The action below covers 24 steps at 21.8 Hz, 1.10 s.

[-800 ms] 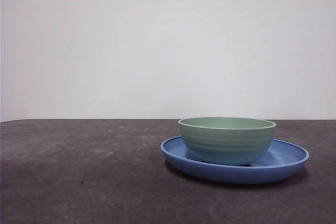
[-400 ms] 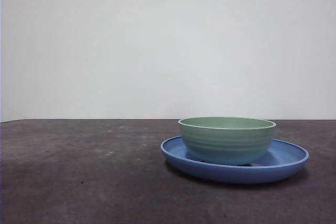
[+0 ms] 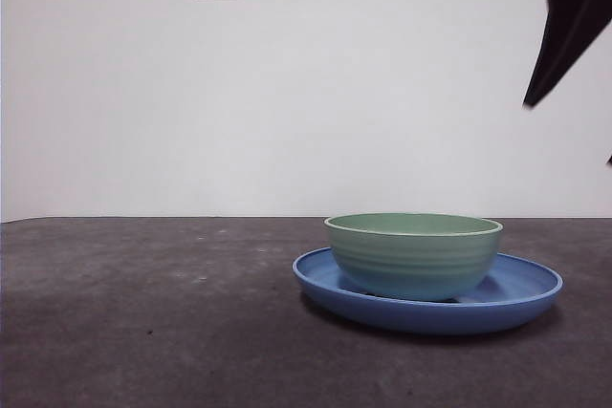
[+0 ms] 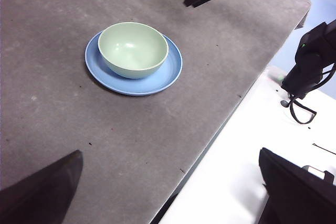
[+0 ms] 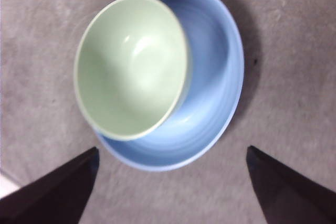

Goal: Place the green bowl on the blue plate

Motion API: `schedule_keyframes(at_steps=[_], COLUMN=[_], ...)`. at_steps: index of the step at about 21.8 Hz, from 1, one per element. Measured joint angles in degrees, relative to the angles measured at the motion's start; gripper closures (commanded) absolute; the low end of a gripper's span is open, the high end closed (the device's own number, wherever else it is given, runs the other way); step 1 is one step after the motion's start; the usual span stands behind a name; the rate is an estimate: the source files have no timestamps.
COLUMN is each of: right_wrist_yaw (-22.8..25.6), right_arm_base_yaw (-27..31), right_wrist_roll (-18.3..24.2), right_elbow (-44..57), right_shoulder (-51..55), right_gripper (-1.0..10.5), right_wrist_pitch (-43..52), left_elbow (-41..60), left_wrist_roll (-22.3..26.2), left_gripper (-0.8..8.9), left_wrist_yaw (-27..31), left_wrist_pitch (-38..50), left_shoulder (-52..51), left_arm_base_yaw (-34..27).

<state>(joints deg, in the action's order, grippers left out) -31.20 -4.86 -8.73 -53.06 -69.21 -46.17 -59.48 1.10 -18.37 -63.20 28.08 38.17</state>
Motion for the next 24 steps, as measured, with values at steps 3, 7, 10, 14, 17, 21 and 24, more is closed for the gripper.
schedule_keyframes(at_steps=[3, 7, 10, 14, 17, 21, 24], right_wrist_yaw=[0.00, 1.77, 5.55, 2.08, -1.07, -1.60, -1.73], right_arm_base_yaw=[0.57, 1.75, 2.80, 4.09, 3.69, 3.63, 3.61], right_wrist_roll=[0.00, -0.02, 0.00, 0.35, 1.27, 1.90, 2.38], right_elbow=[0.00, 0.00, 0.00, 0.00, -0.02, -0.04, -0.04], right_shoulder=[-4.33, -9.92, -13.73, -18.95, -21.22, -21.33, -21.33], right_gripper=[5.3, 5.3, 5.4, 6.1, 6.3, 6.5, 6.8], right_wrist_pitch=[2.45, 4.26, 6.67, 12.98, 16.04, 17.51, 17.75], left_elbow=[0.00, 0.00, 0.00, 0.00, 0.00, 0.00, 0.00], left_wrist_roll=[0.09, 0.09, 0.11, 0.11, 0.11, 0.09, 0.09], left_gripper=[1.34, 1.34, 1.34, 1.34, 1.34, 1.34, 1.34], left_wrist_yaw=[0.00, 0.00, 0.00, 0.00, 0.00, 0.00, 0.00], left_wrist_pitch=[0.00, 0.48, 0.77, 0.77, 0.77, 0.77, 0.79], left_shoulder=[0.00, 0.00, 0.00, 0.00, -0.02, 0.00, 0.00], left_arm_base_yaw=[0.00, 0.00, 0.00, 0.00, 0.00, 0.00, 0.00])
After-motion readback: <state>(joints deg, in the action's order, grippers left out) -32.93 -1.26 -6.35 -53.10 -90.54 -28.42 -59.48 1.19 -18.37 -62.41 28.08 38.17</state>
